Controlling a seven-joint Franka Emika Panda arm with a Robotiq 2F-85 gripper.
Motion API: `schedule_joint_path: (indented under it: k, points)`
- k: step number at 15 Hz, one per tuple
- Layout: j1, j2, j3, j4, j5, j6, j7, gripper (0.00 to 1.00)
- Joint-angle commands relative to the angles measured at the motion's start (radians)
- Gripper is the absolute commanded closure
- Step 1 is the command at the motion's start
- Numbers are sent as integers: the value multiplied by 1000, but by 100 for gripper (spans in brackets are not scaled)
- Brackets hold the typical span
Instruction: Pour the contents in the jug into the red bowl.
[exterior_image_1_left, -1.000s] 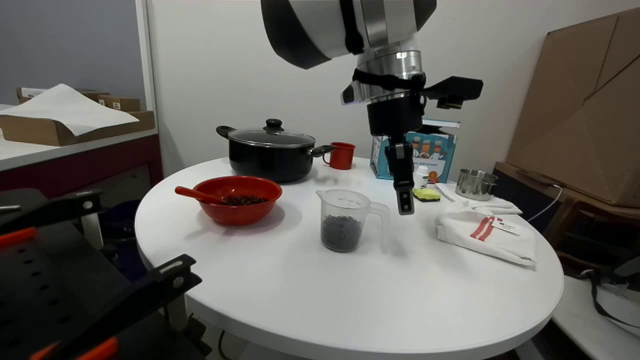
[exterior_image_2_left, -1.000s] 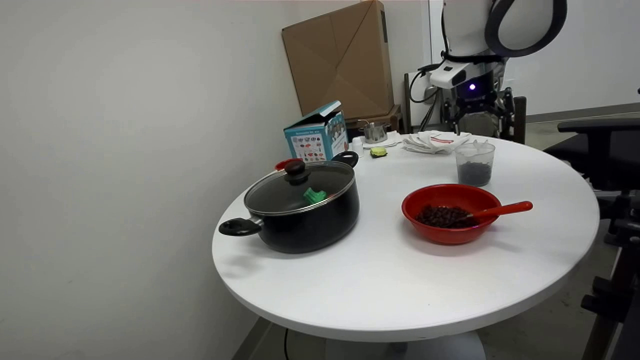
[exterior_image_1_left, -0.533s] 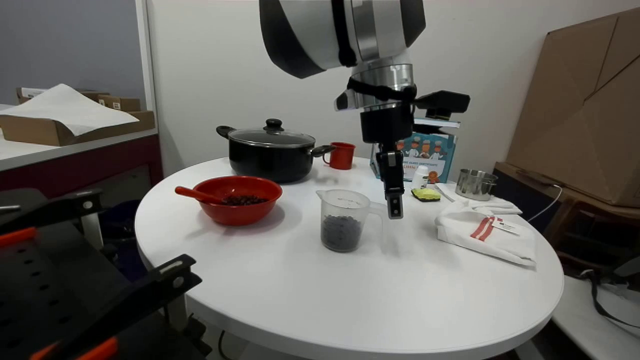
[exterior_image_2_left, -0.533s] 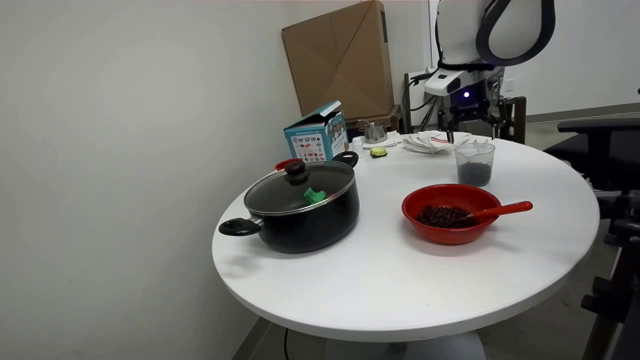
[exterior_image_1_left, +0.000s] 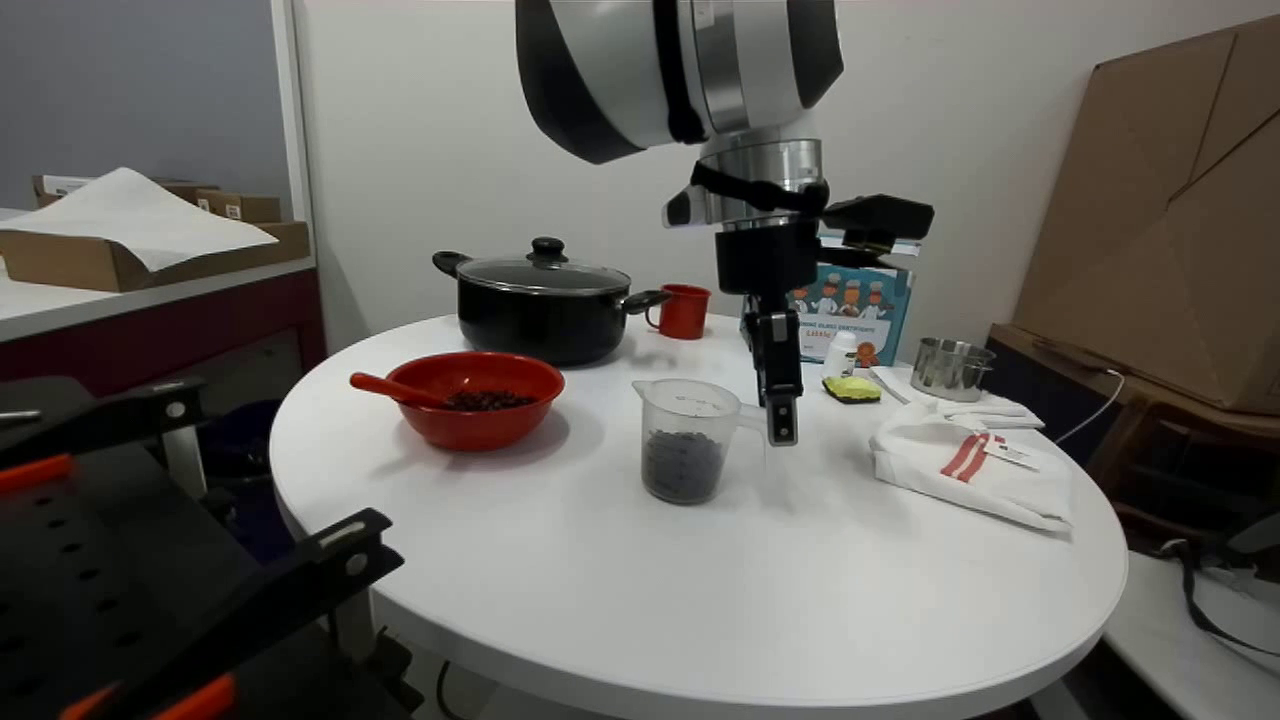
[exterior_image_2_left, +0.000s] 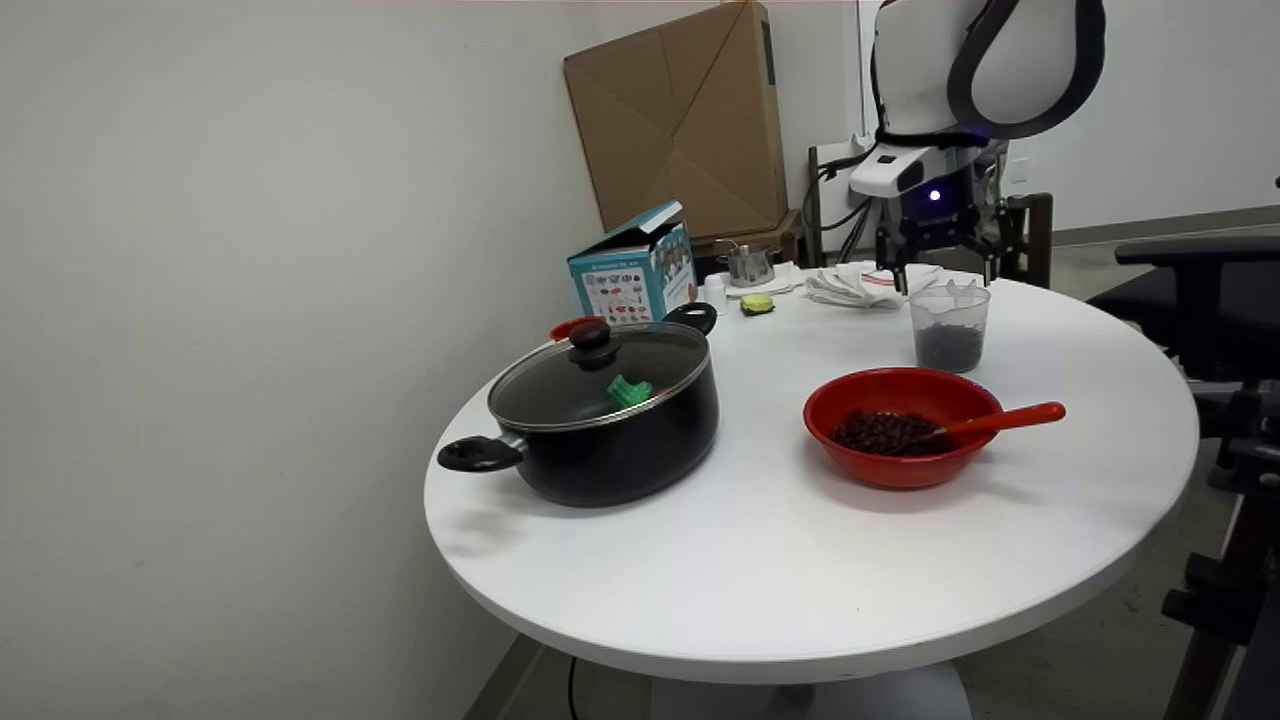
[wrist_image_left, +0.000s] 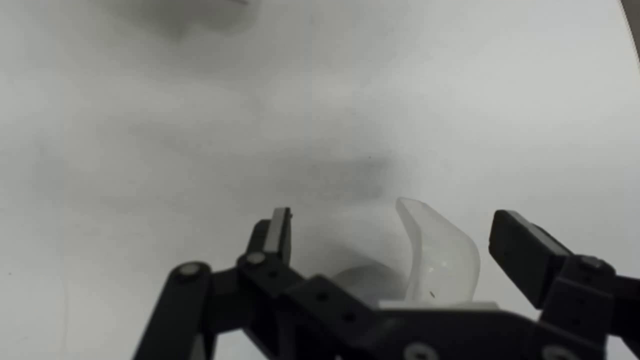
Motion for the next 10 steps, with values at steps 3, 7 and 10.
schedule_joint_path:
  k: [3, 7, 10]
  points:
    - [-4, -2, 19, -7, 43, 2, -62, 26]
    - [4, 1, 17, -2, 55, -1, -63, 52]
    - [2, -1, 17, -5, 57, -1, -65, 74]
